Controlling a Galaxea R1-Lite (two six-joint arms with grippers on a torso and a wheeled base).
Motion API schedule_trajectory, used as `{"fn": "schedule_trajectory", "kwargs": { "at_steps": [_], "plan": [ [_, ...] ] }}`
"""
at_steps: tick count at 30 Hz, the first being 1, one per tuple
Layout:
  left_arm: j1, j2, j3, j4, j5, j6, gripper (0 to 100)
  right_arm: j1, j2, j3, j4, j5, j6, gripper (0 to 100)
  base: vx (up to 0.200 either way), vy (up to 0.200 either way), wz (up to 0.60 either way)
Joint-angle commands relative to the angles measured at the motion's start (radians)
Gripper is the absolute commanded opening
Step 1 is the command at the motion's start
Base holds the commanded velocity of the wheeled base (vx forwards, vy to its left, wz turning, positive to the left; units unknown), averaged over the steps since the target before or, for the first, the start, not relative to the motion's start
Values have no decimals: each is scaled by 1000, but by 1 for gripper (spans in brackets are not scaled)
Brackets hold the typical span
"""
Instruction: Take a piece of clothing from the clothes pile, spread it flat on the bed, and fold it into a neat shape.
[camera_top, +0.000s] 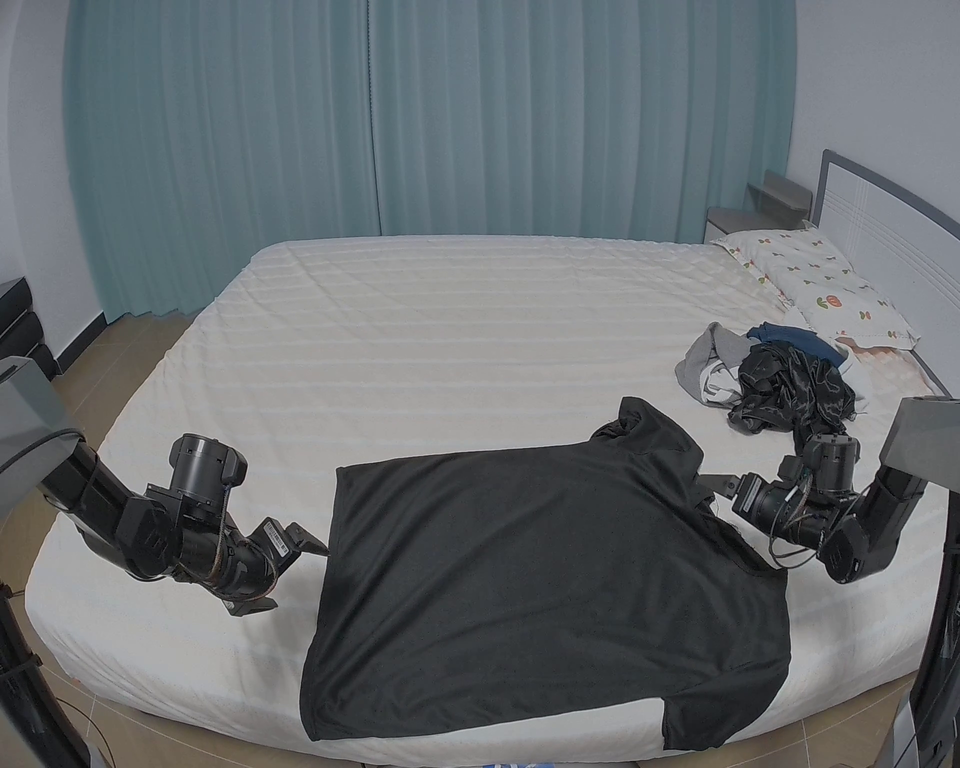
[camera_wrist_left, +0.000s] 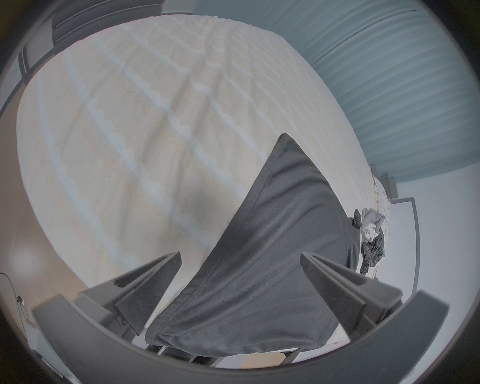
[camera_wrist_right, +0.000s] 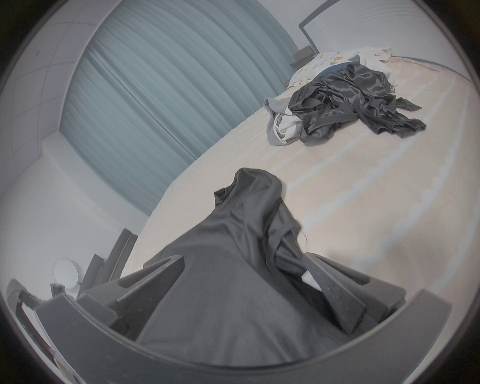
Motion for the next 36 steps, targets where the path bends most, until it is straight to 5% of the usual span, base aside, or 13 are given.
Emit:
{"fn": "schedule_trajectory", "kwargs": {
  "at_steps": [1, 7, 18, 19, 36],
  "plan": [
    [-8, 46, -3, -30, -7, -23, 100, -6, 110, -259, 181, -26, 58, 100, 0, 0, 0],
    [-6, 55, -3, -30, -7, -23, 100, -11, 224, -521, 368, -98, 58, 100, 0, 0, 0],
    [-3, 61, -5, -32, -7, -23, 100, 1, 374, -787, 511, -111, 75, 100, 0, 0, 0],
    [-2, 61, -5, -32, -7, -23, 100, 3, 389, -808, 515, -109, 83, 0, 0, 0, 0],
    [-2, 67, -5, -32, -7, -23, 100, -28, 420, -974, 417, -150, 161, 0, 0, 0, 0]
  ]
}}
